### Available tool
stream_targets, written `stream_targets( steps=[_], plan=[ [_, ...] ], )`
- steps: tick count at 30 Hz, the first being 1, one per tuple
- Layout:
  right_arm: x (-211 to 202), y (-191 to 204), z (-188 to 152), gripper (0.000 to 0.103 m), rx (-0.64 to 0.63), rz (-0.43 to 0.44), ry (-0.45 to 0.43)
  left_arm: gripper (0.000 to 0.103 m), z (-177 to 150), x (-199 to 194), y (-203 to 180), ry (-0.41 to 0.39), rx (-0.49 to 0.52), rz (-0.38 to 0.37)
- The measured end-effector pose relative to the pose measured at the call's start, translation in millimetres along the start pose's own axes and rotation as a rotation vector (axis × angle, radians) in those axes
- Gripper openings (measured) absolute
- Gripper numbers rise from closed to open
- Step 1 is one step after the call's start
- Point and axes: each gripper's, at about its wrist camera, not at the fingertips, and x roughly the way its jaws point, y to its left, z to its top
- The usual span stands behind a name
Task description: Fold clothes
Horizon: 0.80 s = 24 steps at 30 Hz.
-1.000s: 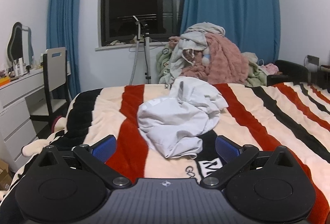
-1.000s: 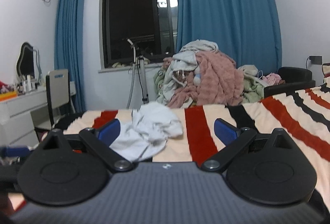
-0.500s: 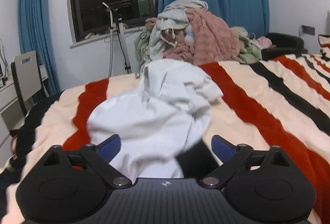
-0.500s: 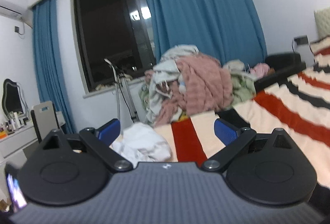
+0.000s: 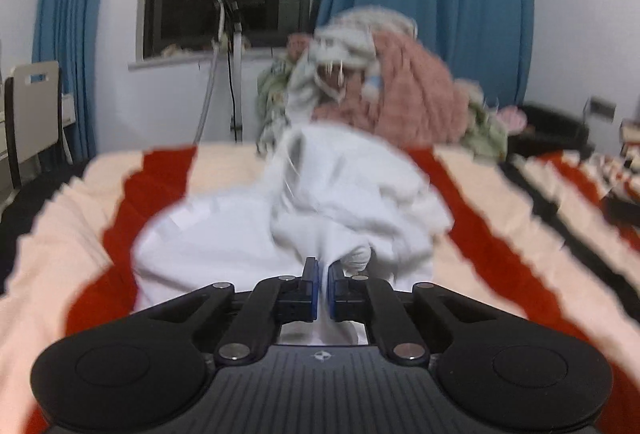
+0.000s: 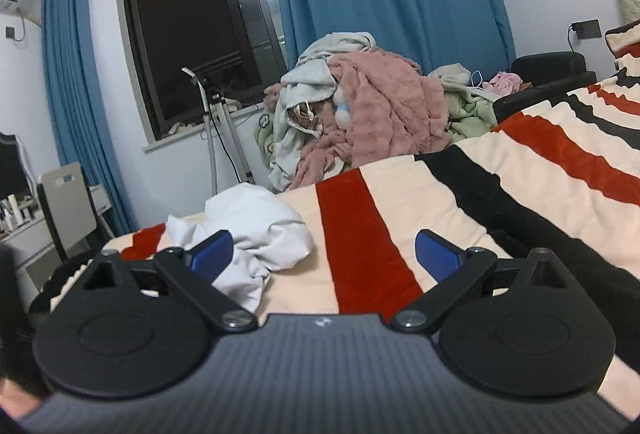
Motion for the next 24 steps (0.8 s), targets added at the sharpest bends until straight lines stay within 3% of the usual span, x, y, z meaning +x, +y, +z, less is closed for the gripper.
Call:
stream_targets(
  steps=[5, 14, 19, 24],
  plan=[
    [-3, 7, -4, 0.099, -0.004, 0.014, 0.004, 0.004, 21, -74, 31, -0.098, -0.025, -0.021],
    [-43, 40, -5, 0.099, -0.109, 0.067, 0.014, 0.002, 21, -196, 93, -0.135, -0.128, -0.041],
    [-61, 74, -27, 0.099, -0.177, 0.161, 0.147, 0.002, 2, -217, 112, -0.113, -0.17, -0.045],
    [-53, 121, -67, 0.099, -0.399, 0.21, 0.236, 0.002, -8, -218, 127, -0.103, -0.209, -0.043]
  ],
)
